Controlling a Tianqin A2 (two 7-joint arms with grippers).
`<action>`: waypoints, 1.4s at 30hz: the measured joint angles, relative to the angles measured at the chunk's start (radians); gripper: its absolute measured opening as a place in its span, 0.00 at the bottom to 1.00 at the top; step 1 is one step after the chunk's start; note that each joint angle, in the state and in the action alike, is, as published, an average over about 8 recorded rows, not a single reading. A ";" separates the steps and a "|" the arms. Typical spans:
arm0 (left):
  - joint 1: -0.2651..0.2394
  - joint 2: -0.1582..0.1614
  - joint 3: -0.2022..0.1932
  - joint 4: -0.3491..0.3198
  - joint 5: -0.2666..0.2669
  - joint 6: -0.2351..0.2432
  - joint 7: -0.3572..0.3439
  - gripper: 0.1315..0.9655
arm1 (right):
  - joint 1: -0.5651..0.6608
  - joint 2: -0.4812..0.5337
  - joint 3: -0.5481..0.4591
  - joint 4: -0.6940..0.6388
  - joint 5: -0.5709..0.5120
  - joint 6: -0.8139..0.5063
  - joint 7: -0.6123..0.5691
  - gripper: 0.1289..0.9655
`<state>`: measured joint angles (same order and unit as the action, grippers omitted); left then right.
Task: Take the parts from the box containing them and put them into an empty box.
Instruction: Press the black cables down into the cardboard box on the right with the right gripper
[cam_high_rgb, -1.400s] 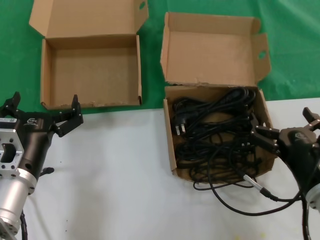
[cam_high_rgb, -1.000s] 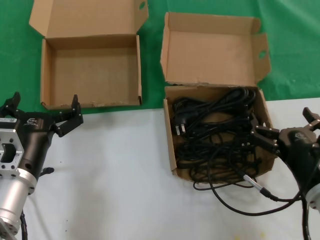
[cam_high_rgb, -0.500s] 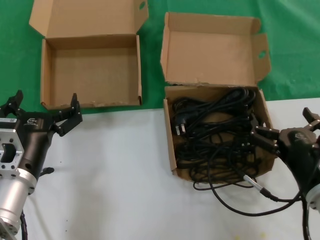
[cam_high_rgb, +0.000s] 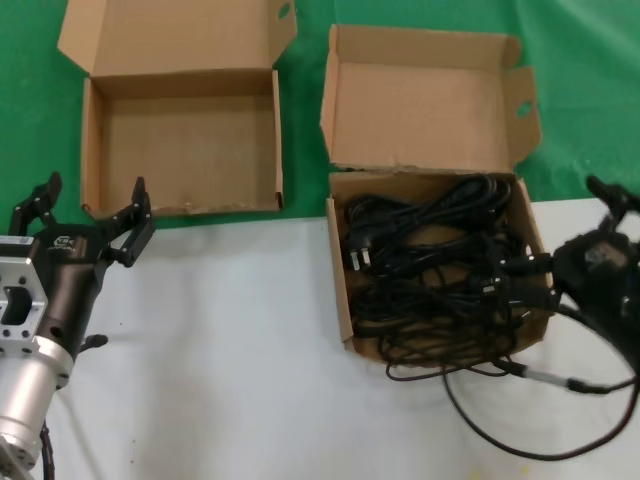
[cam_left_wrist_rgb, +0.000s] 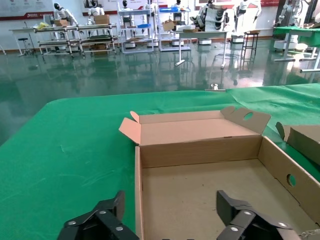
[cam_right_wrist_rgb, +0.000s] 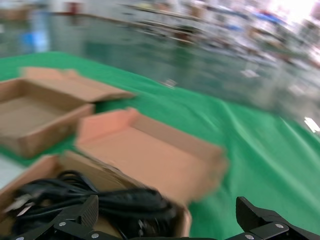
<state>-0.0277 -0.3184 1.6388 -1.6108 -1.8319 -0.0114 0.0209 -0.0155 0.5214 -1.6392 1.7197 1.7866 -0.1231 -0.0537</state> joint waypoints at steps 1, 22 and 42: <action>0.000 0.000 0.000 0.000 0.000 0.000 0.000 0.75 | 0.006 0.025 0.000 0.010 -0.007 -0.029 -0.015 1.00; 0.000 0.000 0.000 0.000 0.000 0.000 0.000 0.21 | 0.542 0.365 -0.226 -0.054 -0.142 -0.752 -0.247 1.00; 0.000 0.000 0.000 0.000 0.000 0.000 0.000 0.02 | 0.907 0.195 -0.465 -0.252 -0.430 -0.972 -0.254 0.99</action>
<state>-0.0277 -0.3184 1.6387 -1.6108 -1.8318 -0.0114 0.0207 0.8912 0.7165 -2.1040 1.4673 1.3567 -1.0955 -0.3073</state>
